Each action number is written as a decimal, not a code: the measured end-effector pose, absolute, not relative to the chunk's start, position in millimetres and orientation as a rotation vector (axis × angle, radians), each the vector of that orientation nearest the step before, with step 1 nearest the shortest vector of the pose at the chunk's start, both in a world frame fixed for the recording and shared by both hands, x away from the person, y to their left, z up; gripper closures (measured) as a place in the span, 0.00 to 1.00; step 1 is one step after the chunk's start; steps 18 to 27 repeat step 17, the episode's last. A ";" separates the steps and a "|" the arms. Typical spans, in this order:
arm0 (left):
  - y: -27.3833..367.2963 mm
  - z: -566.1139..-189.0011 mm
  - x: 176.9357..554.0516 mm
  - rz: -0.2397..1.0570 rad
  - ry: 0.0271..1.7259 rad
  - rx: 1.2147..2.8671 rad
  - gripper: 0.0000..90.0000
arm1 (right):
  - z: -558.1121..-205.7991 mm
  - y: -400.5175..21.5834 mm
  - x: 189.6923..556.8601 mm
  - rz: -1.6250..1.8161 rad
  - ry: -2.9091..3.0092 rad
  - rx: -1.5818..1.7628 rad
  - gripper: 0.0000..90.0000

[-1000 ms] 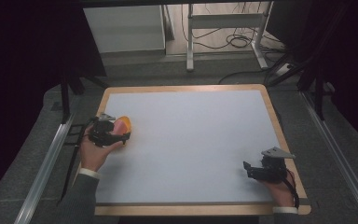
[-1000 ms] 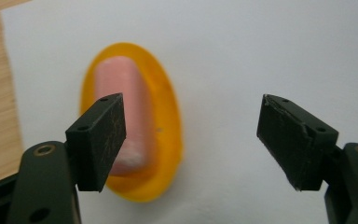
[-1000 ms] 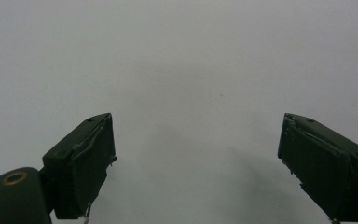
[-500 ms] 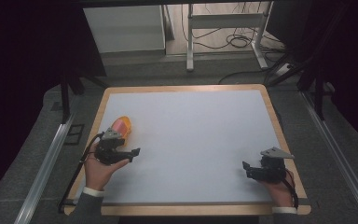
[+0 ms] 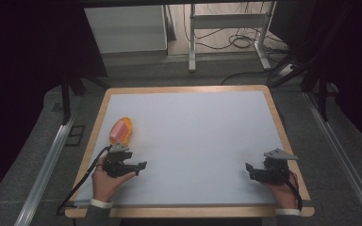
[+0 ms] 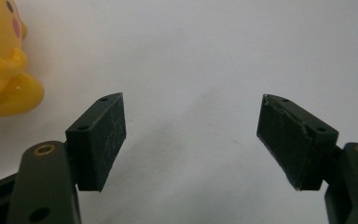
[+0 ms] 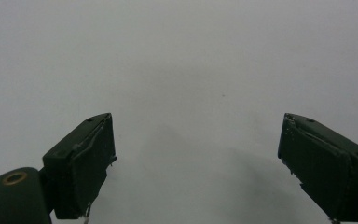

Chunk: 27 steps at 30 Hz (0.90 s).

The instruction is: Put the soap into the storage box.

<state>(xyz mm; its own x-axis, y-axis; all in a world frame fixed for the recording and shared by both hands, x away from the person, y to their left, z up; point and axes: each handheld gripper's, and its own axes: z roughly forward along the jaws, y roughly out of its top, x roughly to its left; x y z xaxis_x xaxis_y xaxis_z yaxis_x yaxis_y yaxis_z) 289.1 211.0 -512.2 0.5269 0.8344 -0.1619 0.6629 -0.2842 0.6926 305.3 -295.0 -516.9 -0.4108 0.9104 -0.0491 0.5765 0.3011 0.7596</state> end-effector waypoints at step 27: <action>214.9 -516.7 285.4 0.299 1.208 2.038 0.27 | -512.9 -295.1 304.5 0.942 2.081 1.314 0.12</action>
